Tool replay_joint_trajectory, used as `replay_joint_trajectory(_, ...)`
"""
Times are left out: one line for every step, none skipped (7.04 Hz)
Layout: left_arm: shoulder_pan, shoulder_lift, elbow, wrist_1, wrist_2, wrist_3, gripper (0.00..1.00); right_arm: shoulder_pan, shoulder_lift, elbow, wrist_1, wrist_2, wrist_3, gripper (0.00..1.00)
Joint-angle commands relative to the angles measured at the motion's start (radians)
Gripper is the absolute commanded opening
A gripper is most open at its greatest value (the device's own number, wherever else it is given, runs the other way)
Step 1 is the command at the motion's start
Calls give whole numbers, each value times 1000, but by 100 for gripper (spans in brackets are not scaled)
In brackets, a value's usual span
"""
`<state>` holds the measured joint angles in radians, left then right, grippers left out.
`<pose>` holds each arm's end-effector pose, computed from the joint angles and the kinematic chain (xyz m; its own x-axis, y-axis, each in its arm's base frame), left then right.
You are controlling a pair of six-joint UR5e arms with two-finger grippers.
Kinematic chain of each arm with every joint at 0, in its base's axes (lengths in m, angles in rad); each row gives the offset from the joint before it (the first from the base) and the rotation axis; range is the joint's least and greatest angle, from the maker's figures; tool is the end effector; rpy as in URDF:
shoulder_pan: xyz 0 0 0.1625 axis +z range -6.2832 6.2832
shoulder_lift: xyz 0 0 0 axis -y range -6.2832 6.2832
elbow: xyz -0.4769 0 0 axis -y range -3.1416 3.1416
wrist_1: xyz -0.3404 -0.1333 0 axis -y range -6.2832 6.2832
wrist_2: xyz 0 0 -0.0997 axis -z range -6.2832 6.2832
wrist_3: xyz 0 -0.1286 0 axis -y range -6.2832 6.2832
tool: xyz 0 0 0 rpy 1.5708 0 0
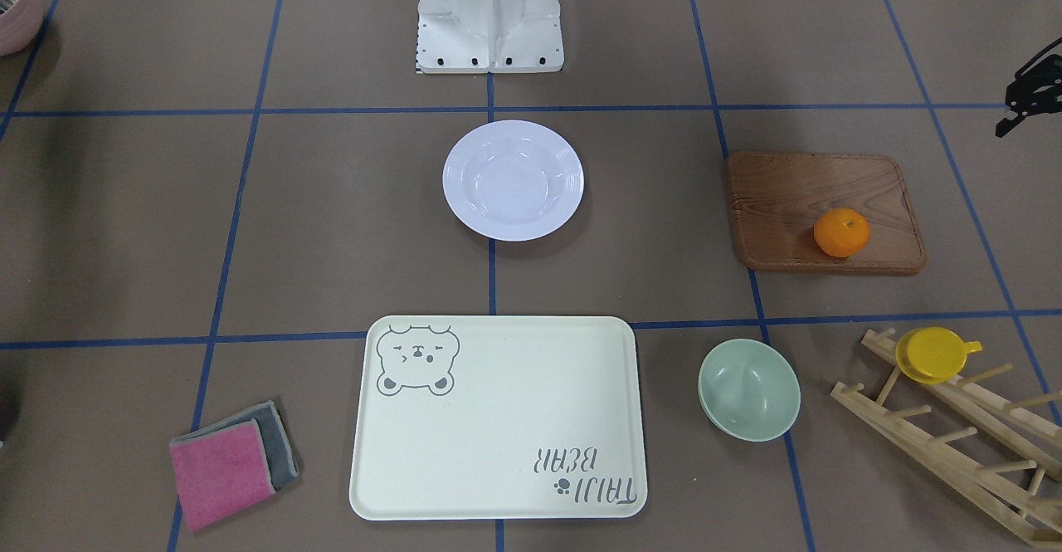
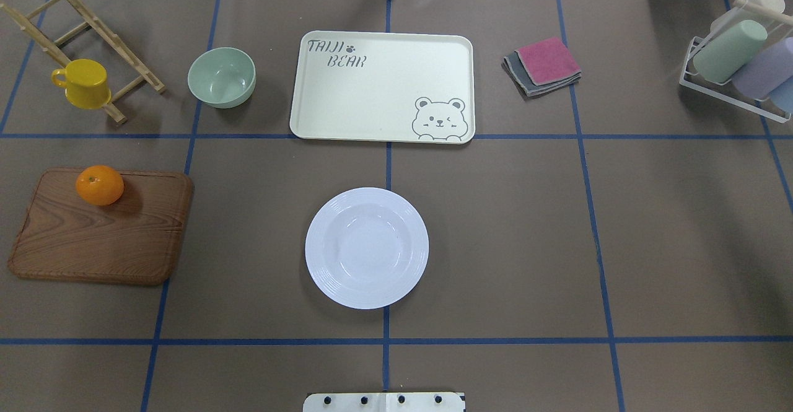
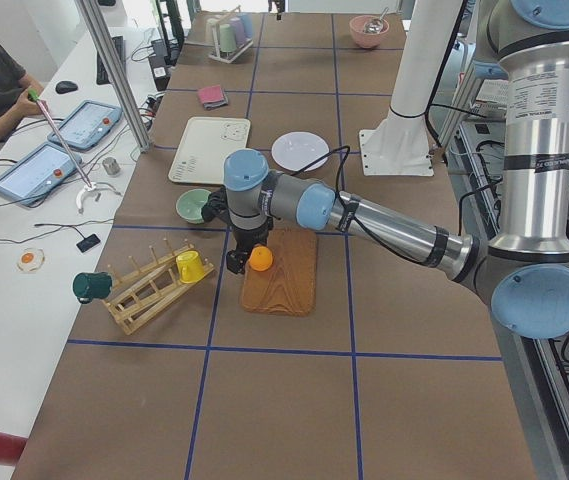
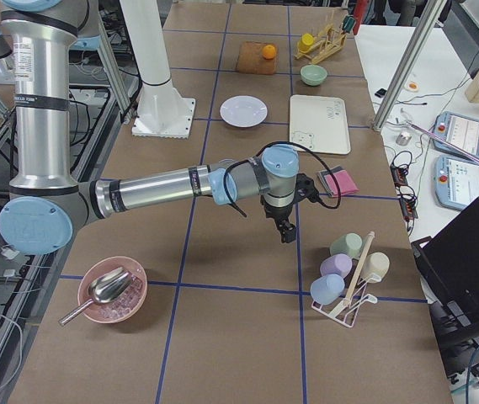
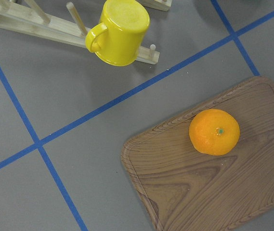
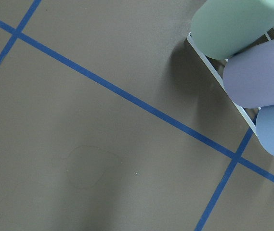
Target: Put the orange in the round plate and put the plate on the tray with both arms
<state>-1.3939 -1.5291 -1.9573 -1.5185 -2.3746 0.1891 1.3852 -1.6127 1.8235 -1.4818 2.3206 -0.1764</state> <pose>0.0341 -0.4223 0.5806 0.6034 0.4979 -0.6229 -0.2870 0.8644 0.4128 -0.0356 -0.4369 0.6282 0.6406 -0.4925 0.5892 0.2933 0.8660 0.4050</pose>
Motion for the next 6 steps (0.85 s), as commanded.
replay_joint_trajectory(1,6,1,-34,1,6,99,0,1,8,5,8,-2,100)
replay_joint_trajectory(1,7,-12,-49,0,-3,99,0,2,8,3,8,-2,100)
replay_joint_trajectory(1,17,-20,-48,3,-4,99,0,2,8,3,16,-2,100)
replay_joint_trajectory(1,18,-12,-48,6,-2,99,0,1,7,3,16,-3,100)
replay_joint_trajectory(4,17,-14,-55,6,4,99,0,-4,7,3,17,-3,100)
replay_joint_trajectory(6,18,-17,-60,6,-3,99,0,-4,8,3,17,-3,100)
